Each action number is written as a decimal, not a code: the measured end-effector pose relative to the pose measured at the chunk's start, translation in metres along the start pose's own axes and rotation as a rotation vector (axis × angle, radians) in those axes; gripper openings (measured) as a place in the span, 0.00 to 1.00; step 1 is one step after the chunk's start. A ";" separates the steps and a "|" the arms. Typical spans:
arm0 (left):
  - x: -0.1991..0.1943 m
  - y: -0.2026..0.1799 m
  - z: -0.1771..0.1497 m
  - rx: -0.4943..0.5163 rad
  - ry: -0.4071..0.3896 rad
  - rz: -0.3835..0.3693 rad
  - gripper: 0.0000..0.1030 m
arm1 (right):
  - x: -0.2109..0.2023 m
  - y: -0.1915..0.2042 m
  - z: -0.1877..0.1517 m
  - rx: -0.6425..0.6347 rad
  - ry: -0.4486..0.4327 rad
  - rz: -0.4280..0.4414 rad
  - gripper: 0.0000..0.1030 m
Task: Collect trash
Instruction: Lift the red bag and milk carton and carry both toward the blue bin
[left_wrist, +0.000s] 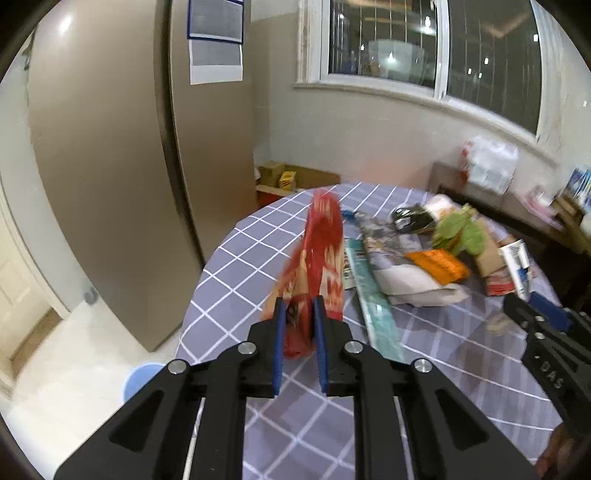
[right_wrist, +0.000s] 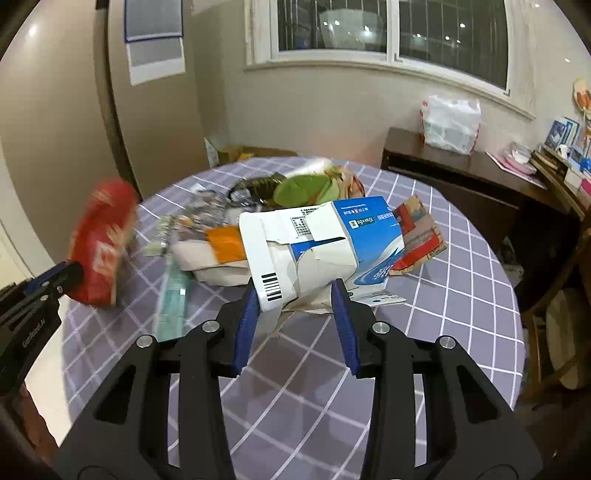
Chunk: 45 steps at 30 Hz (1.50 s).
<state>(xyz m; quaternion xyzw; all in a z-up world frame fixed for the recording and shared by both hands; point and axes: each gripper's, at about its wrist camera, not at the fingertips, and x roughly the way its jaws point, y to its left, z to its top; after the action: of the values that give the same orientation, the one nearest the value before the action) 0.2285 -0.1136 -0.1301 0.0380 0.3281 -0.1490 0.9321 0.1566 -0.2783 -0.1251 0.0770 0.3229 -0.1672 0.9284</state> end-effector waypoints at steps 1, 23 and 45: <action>-0.005 0.001 -0.001 -0.013 -0.006 -0.012 0.09 | -0.006 0.003 -0.001 -0.002 -0.010 0.010 0.38; -0.051 0.046 -0.045 -0.122 -0.008 -0.133 0.09 | -0.035 0.093 -0.011 -0.078 0.043 0.350 0.38; -0.044 0.059 -0.044 -0.122 -0.053 -0.110 0.17 | -0.014 0.104 -0.014 -0.097 0.092 0.387 0.38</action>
<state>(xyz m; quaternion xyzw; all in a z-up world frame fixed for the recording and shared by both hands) 0.1869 -0.0392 -0.1384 -0.0407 0.3132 -0.1808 0.9314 0.1754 -0.1742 -0.1238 0.1003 0.3519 0.0338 0.9300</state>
